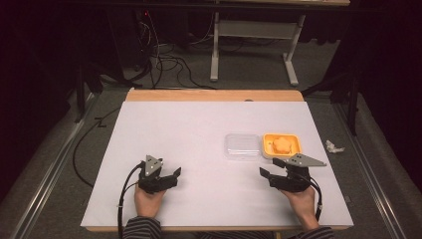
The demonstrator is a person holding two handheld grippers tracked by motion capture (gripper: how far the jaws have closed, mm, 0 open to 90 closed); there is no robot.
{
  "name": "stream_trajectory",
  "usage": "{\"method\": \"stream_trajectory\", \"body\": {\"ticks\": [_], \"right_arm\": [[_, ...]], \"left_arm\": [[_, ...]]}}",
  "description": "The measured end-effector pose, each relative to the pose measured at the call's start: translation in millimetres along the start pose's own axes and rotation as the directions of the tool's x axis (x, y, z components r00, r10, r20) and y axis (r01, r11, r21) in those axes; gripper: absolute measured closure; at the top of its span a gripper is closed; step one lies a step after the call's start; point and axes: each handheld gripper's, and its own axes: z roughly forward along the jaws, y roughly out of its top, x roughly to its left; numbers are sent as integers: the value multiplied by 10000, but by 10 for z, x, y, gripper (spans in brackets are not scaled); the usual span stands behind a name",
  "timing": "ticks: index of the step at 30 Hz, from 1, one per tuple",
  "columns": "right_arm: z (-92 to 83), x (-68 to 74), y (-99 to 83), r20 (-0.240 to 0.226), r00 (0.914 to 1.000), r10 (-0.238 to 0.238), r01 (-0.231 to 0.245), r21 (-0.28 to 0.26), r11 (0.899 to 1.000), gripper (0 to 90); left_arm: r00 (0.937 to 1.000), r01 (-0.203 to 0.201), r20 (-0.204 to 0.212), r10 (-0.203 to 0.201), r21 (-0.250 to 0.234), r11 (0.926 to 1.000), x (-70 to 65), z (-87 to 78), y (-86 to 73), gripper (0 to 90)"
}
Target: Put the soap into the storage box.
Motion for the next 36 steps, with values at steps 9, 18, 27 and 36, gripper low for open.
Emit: {"method": "stream_trajectory", "body": {"ticks": [9,18,27,36], "right_arm": [[95,-5,3,102,9999,66,-68,244,9997,335],[204,-52,-45,198,9997,109,-119,542,9985,341],[274,-109,-70,390,9987,335,-357,562,9978,346],[341,-107,-85,653,9976,210,-256,712,9971,348]], "left_arm": [[10000,-28,-3,28,26,10000,3,-1,0,224],[10000,-3,-8,3,3,10000,-1,1,-1,224],[10000,-60,-16,60,33,10000,1,1,-2,226],[10000,-27,-11,27,33,10000,0,2,-1,226]]}}
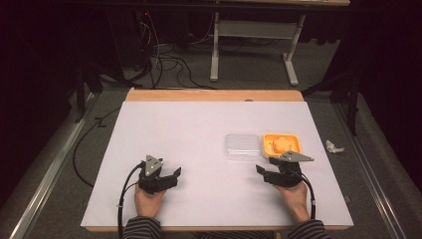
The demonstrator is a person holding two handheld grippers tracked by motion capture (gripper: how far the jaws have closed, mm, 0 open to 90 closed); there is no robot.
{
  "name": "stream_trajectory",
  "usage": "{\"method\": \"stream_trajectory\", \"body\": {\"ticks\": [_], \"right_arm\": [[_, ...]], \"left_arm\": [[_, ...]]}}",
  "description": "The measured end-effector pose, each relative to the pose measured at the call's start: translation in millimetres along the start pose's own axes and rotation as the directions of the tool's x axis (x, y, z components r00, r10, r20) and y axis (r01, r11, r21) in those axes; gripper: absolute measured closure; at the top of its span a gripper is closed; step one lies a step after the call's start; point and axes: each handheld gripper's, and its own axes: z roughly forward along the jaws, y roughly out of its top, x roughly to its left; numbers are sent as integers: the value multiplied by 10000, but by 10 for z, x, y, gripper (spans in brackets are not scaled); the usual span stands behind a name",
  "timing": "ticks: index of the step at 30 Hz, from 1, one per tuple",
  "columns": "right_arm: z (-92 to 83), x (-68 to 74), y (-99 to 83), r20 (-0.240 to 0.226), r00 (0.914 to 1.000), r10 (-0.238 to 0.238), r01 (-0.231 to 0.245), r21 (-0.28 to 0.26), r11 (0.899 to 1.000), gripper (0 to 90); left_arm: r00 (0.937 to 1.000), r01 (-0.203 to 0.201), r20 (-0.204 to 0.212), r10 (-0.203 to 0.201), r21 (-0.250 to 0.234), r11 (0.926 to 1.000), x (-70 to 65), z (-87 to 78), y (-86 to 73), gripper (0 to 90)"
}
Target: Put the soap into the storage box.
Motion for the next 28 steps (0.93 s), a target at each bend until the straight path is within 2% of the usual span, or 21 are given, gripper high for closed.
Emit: {"method": "stream_trajectory", "body": {"ticks": [10,16,20,23,28], "right_arm": [[41,19,-30,202,9993,-300,300,-6,9995,349],[61,44,-76,23,9990,-451,451,-2,9990,345],[42,56,-120,181,9986,-505,511,-395,9979,358],[26,57,-133,242,9989,-399,411,-515,9978,356],[17,62,-142,250,9985,-484,500,-676,9965,357]], "left_arm": [[10000,16,-1,-16,-13,10000,0,0,0,226],[10000,18,11,-17,-31,10000,-1,-2,0,226],[10000,-58,16,58,-18,10000,1,-5,-2,226],[10000,-49,35,49,-31,10000,-1,-6,-2,225],[10000,-56,14,56,-27,10000,0,-4,-3,225]]}}
